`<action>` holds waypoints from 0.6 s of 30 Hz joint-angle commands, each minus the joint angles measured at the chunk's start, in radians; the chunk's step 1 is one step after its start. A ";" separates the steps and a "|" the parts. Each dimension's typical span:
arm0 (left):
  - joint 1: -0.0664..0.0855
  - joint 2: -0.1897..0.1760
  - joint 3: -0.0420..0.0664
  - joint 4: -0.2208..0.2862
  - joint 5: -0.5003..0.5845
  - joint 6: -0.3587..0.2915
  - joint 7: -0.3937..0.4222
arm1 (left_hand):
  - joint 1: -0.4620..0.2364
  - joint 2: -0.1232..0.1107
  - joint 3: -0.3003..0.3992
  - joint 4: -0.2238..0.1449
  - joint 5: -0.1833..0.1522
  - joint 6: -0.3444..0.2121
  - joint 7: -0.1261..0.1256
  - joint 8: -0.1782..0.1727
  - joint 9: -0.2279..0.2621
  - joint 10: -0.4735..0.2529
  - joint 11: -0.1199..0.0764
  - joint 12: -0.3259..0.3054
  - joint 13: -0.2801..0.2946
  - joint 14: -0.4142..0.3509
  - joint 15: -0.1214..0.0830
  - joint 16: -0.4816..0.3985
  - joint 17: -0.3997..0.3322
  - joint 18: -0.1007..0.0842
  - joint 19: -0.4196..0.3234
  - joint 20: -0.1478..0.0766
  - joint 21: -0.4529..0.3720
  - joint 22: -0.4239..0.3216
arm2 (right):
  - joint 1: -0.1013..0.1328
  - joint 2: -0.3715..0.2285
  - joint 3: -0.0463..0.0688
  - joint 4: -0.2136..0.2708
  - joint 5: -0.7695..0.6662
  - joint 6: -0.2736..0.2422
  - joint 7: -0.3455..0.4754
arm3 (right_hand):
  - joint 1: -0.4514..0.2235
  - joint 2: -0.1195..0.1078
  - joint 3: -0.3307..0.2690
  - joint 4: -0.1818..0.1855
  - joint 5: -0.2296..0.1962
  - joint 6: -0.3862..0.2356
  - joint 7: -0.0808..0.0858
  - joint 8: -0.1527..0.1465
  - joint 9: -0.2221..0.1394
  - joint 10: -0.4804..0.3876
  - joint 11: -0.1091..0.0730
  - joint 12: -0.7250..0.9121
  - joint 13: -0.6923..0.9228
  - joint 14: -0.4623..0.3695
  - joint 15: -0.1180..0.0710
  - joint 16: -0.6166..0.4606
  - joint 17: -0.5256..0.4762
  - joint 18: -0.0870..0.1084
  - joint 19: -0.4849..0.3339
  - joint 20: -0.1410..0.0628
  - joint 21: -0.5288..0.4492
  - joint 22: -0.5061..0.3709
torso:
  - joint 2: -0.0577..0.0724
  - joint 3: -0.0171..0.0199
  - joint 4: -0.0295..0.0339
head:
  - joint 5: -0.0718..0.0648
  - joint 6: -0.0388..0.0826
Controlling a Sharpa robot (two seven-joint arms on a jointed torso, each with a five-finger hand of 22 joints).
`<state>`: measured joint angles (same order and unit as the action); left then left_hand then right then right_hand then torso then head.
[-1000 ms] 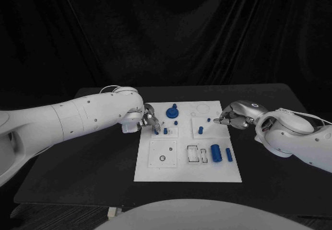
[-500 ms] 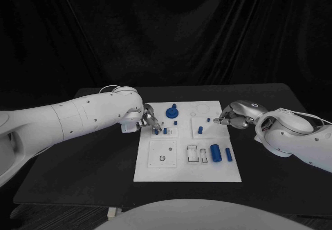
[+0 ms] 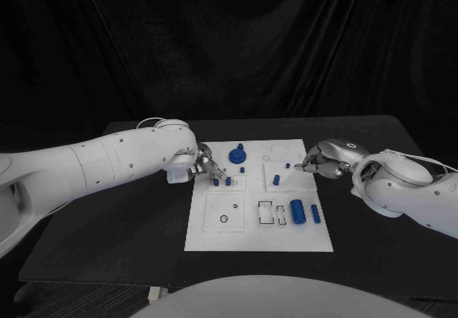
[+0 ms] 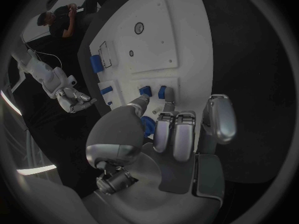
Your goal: Assemble the parts on the task board
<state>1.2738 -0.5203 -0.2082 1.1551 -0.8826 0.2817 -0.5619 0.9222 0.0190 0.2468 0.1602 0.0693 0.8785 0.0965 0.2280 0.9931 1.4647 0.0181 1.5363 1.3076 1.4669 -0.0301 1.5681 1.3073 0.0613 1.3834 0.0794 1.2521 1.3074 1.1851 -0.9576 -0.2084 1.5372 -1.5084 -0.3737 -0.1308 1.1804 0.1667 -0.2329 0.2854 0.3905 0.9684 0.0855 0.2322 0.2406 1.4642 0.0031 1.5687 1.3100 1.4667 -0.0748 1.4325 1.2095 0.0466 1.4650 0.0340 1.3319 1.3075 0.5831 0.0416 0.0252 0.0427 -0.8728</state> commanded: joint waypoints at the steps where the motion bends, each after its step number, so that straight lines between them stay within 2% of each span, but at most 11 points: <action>1: -0.008 -0.004 -0.004 0.003 -0.031 0.003 0.003 | -0.016 0.001 -0.027 0.016 -0.008 -0.015 0.000 0.022 0.026 0.067 0.008 0.006 0.228 0.104 0.006 0.003 0.263 0.012 0.001 0.008 -0.001 0.166 | -0.002 -0.001 0.001 0.002 -0.003 0.002 -0.012 | 0.011 0.000 -0.004 -0.005 0.004 0.007 0.002 -0.006 0.001 0.107 0.008 0.002 0.261 0.044 0.005 -0.004 -0.001 0.014 0.018 0.006 -0.007 0.180 | 0.000 0.0001 0.0001 | 0.001 0.000; 5: -0.008 -0.010 -0.004 0.006 -0.040 -0.013 0.006 | -0.018 0.004 -0.046 0.030 -0.007 -0.022 -0.001 0.043 0.047 0.069 0.007 0.008 0.230 0.104 0.005 0.003 0.263 0.012 0.003 0.007 0.001 0.167 | -0.002 -0.002 0.001 0.002 -0.003 0.002 -0.012 | 0.011 0.000 -0.004 -0.005 0.004 0.007 0.002 -0.006 0.001 0.107 0.008 0.002 0.261 0.043 0.005 -0.004 -0.002 0.014 0.018 0.006 -0.008 0.180 | 0.000 -0.0001 0.0001 | 0.000 0.000; 9: -0.007 -0.015 -0.004 0.011 -0.043 -0.027 0.011 | -0.004 0.009 -0.064 0.038 -0.002 -0.025 -0.007 0.086 0.086 0.073 0.002 0.011 0.233 0.104 0.002 0.003 0.263 0.012 0.005 0.005 0.003 0.167 | -0.002 -0.002 0.001 0.002 -0.003 0.002 -0.012 | 0.011 0.000 -0.004 -0.005 0.004 0.007 0.002 -0.006 0.001 0.107 0.008 0.002 0.261 0.043 0.005 -0.004 -0.002 0.014 0.018 0.006 -0.008 0.180 | 0.000 -0.0001 0.0004 | 0.000 0.000; 11: -0.007 -0.018 -0.004 0.013 -0.043 -0.034 0.015 | -0.002 0.010 -0.067 0.040 -0.002 -0.026 -0.008 0.091 0.091 0.074 0.002 0.012 0.235 0.104 0.001 0.003 0.263 0.011 0.005 0.004 0.005 0.168 | -0.002 -0.002 0.001 0.002 -0.003 0.002 -0.012 | 0.011 0.000 -0.004 -0.005 0.004 0.007 0.002 -0.006 0.001 0.107 0.008 0.002 0.261 0.043 0.005 -0.004 -0.002 0.014 0.018 0.006 -0.008 0.180 | 0.000 -0.0001 -0.0001 | 0.001 0.000; 18: -0.006 -0.034 -0.004 0.031 -0.045 -0.095 0.049 | 0.024 0.020 -0.088 0.058 0.019 -0.031 -0.018 0.160 0.145 0.087 -0.007 0.021 0.246 0.104 -0.006 0.003 0.263 0.009 0.013 -0.003 0.016 0.171 | -0.002 -0.001 0.001 0.001 -0.003 0.001 -0.011 | 0.012 0.000 -0.004 -0.005 0.004 0.006 0.002 -0.007 0.001 0.107 0.008 0.002 0.261 0.043 0.005 -0.005 -0.002 0.014 0.018 0.006 -0.008 0.179 | 0.000 -0.0006 -0.0006 | 0.001 0.000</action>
<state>1.2692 -0.5536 -0.2126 1.1809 -0.9185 0.2362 -0.5476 0.9357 0.0418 0.1656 0.2166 0.0851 0.8466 0.0845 0.3818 1.1332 1.4646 0.0180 1.5520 1.3075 1.4669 -0.0301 1.5681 1.3073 0.0614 1.3925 0.0773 1.2644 1.3073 1.1850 -0.9581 -0.2084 1.5369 -1.5084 -0.3737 -0.1308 1.1804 0.1667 -0.2356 0.2827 0.3905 0.9684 0.0855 0.2322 0.2404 1.4642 0.0031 1.5687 1.3104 1.4667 -0.0748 1.4325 1.2086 0.0466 1.4649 0.0340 1.3270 1.3074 0.5830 0.0415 0.0252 0.0425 -0.8728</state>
